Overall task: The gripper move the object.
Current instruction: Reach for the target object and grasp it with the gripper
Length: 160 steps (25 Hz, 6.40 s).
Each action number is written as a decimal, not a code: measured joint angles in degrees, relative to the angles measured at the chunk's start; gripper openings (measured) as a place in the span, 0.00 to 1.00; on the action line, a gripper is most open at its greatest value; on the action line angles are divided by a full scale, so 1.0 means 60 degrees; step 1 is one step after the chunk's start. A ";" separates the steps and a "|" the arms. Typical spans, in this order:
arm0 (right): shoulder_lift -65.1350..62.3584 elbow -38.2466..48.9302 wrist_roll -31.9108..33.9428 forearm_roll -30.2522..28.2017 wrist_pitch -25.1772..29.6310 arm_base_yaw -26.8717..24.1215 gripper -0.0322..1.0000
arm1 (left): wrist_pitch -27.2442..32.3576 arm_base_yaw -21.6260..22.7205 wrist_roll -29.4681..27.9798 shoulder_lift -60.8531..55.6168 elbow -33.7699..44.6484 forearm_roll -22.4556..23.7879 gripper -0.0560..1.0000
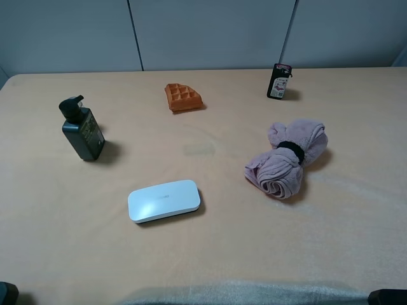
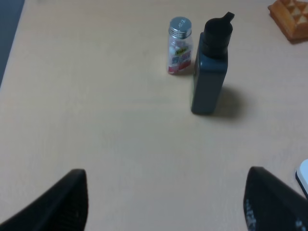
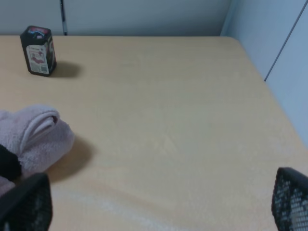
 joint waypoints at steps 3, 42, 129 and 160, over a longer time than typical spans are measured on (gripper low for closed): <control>0.0000 0.0000 0.0000 0.0000 0.0000 0.0000 0.70 | 0.0000 0.0000 0.0000 0.0000 0.0000 0.0000 0.75; 0.0000 0.0000 0.0000 0.0000 0.0000 0.0042 0.70 | -0.0002 0.0000 0.0000 0.0000 0.0000 0.0000 0.75; 1.4574 -0.2687 0.8356 -0.0464 -0.4326 0.4757 0.70 | -0.0010 0.0000 0.0000 0.0000 0.0000 0.0000 0.75; 1.6461 -0.2047 0.9246 -0.0287 -0.6610 0.5216 0.70 | -0.0010 0.0000 0.0000 0.0000 0.0000 0.0008 0.75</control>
